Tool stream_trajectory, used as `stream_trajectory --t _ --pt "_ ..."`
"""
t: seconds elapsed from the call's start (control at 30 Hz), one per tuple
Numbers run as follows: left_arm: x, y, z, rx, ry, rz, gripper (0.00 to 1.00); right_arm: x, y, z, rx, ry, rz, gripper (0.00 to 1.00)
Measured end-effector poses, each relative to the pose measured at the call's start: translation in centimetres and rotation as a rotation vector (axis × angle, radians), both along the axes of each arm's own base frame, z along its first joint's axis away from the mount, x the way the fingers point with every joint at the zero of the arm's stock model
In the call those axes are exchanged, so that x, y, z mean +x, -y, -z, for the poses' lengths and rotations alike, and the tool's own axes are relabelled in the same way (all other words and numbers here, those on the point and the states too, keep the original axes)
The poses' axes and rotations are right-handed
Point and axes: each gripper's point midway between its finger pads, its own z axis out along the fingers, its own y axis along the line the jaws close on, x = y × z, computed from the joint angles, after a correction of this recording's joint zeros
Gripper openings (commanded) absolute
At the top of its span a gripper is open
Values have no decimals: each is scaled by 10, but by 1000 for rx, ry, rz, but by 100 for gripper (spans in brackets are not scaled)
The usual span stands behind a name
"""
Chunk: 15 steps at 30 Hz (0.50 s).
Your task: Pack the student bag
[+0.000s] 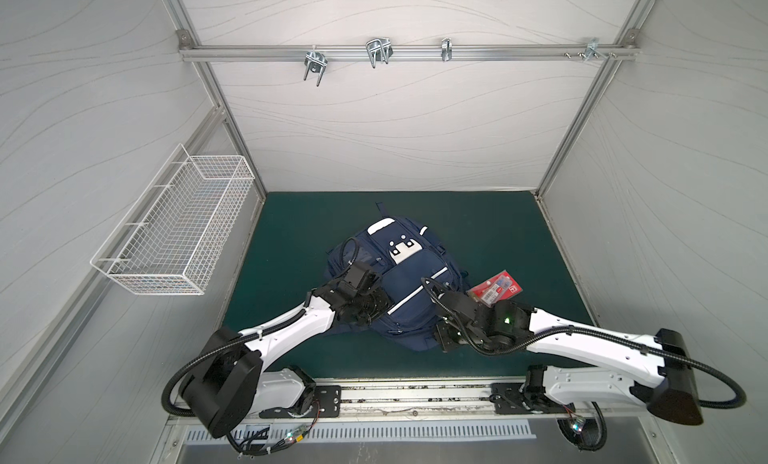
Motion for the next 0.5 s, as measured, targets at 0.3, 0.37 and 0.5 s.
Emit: stream_trajectory --t 0.3,0.37,0.5 --pt "23 24 -40 -89 3 -17 0 -2 -21 1 2 39 -35 36" --pt "33 29 -58 -126 25 -36 0 2 -29 -5 23 64 -33 47" --pt "46 31 -81 -183 42 -78 0 16 -41 -21 78 124 6 48"
